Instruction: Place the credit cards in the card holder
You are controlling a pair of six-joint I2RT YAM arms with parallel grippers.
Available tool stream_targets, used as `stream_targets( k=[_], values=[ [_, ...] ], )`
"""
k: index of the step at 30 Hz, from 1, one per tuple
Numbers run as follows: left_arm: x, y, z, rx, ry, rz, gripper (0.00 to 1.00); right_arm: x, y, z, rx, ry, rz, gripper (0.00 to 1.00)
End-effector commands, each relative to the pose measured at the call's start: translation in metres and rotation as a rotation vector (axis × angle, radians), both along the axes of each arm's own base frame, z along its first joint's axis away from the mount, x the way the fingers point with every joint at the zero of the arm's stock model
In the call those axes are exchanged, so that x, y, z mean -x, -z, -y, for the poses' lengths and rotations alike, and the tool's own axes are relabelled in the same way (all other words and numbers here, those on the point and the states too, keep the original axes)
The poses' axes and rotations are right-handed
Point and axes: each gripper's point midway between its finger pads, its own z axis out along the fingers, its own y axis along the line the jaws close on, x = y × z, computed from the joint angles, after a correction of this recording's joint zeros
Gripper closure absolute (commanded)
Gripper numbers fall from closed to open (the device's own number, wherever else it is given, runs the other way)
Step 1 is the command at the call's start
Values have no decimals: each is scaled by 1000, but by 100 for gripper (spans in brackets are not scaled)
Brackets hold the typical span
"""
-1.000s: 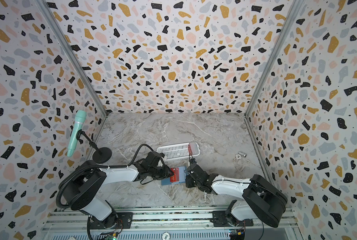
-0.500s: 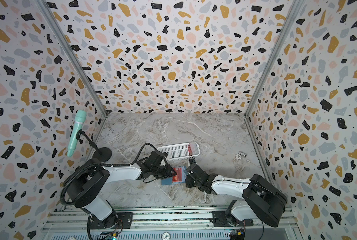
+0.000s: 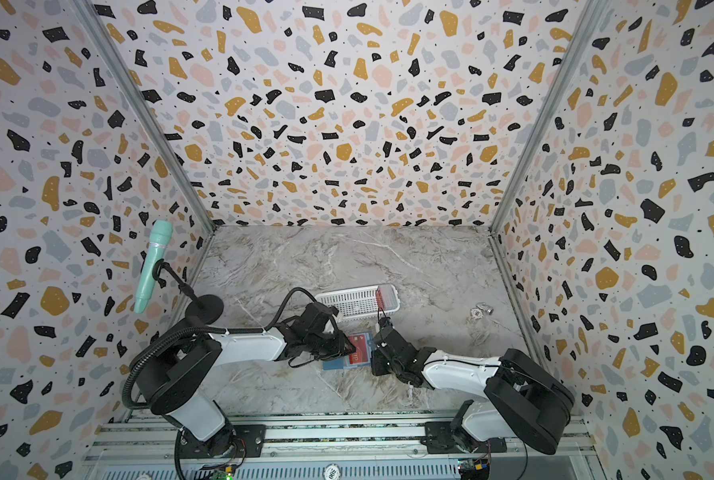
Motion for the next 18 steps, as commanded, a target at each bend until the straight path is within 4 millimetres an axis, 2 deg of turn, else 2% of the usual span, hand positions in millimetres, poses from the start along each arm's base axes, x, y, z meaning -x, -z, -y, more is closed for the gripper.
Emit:
stream_targets(
  k=[1,6,10,18],
  values=[
    [-1,-9,12,33,21,-1,70,14,16,7,57,-22,-58,92],
    [0,-5,10,11,27,-4,71,13,14,7,49,-19,-53,92],
    [-3,-2,1,-61,37,27,77,11,5,7,27,-6,-34,92],
    [-7,-2,-16,-172,27,62,77,8,-15,6,-13,3,3,90]
  ],
)
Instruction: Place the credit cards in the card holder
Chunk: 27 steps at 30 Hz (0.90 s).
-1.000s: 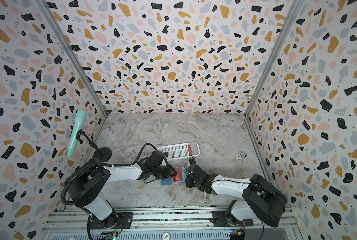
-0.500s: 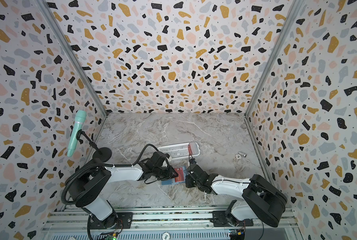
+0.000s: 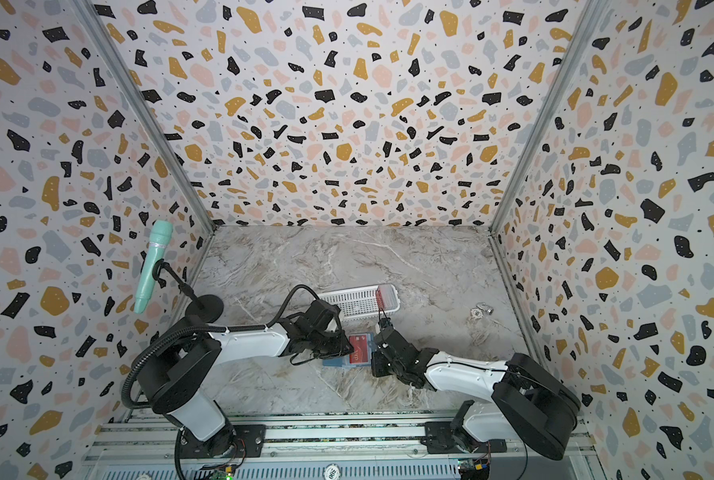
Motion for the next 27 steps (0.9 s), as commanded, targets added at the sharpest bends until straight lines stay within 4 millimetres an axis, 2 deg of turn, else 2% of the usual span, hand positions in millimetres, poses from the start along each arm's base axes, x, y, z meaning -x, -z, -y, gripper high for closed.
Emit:
stream_targets(
  k=[1,9,16,27],
  values=[
    [-1,-5,-9,-63,9,33,77,4,-6,4,1,2,0,90],
    [-3,-8,-3,-35,8,34,82,5,-19,-8,-72,-35,13,91],
    [-2,-3,-2,-44,13,28,89,7,-22,-17,-143,-45,4,92],
    [0,4,-4,-60,14,19,91,4,-21,-22,-216,-39,-28,86]
  ],
)
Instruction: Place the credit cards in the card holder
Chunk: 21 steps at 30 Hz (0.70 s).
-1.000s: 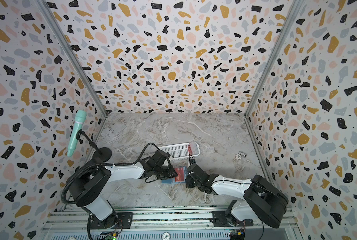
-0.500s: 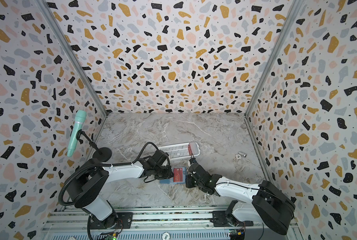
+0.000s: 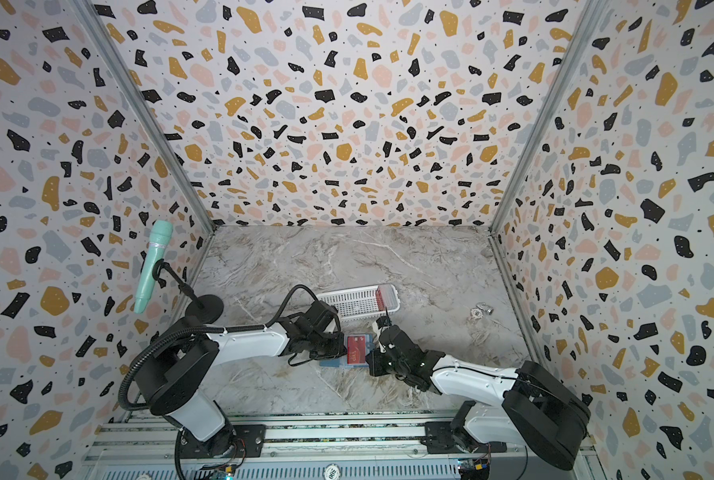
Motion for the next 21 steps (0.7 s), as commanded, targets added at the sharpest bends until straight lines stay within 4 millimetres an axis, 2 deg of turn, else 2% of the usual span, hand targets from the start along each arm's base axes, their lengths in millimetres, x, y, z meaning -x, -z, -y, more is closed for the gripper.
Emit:
stream_targets(
  k=[1,4,13,21],
  values=[
    [-2,-2,6,4,13,11,92,-1,0,-1,-38,8,-16,85],
    [-2,-1,6,2,13,8,92,-2,0,0,-52,9,-21,81],
    [-1,1,6,-8,13,9,92,-3,5,0,-56,9,-35,81],
    [-8,-21,7,7,-4,56,93,-4,8,4,-45,24,-37,82]
  ],
)
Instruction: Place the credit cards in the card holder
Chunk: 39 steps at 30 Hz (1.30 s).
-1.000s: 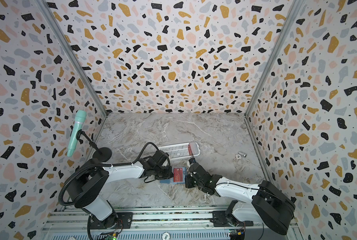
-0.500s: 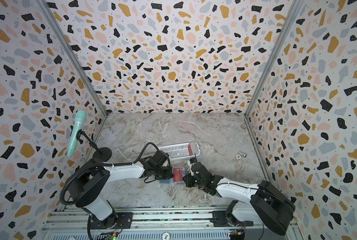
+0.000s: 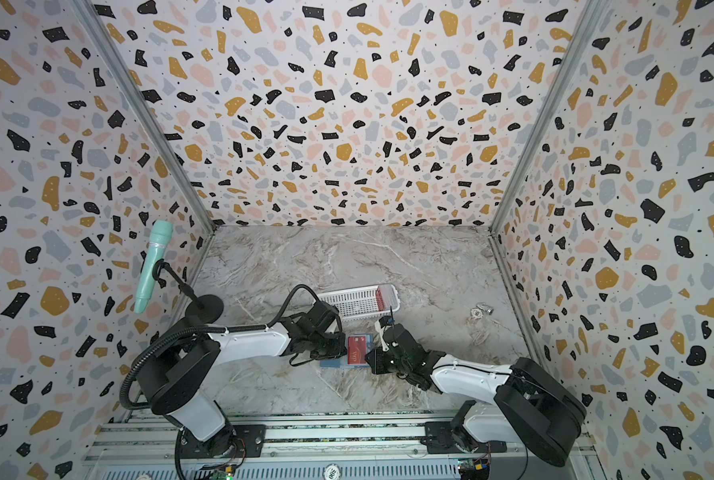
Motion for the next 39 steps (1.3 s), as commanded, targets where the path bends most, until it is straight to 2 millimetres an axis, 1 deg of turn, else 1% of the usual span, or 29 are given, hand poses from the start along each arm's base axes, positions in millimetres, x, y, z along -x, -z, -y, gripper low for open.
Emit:
stream_targets(
  k=[1,5,8,12,23,26,35,39],
  values=[
    [-7,-22,5,23,-1,46,93,-1,0,3,-3,14,1,82],
    [-8,-25,8,34,1,50,92,0,0,3,-3,13,1,82],
    [-6,-22,10,44,6,36,88,0,1,3,-2,12,1,82],
    [-4,-15,11,41,14,21,87,0,1,4,-1,14,0,82],
    [1,0,6,4,14,3,90,0,-1,2,-10,12,1,81],
    [1,3,3,-11,10,1,91,-1,-2,1,-20,7,1,80],
    [3,7,1,-24,11,-2,92,-4,-6,-5,-63,-2,0,78],
    [4,8,2,-24,13,-5,92,-5,-5,-7,-61,-4,-4,78]
  ],
)
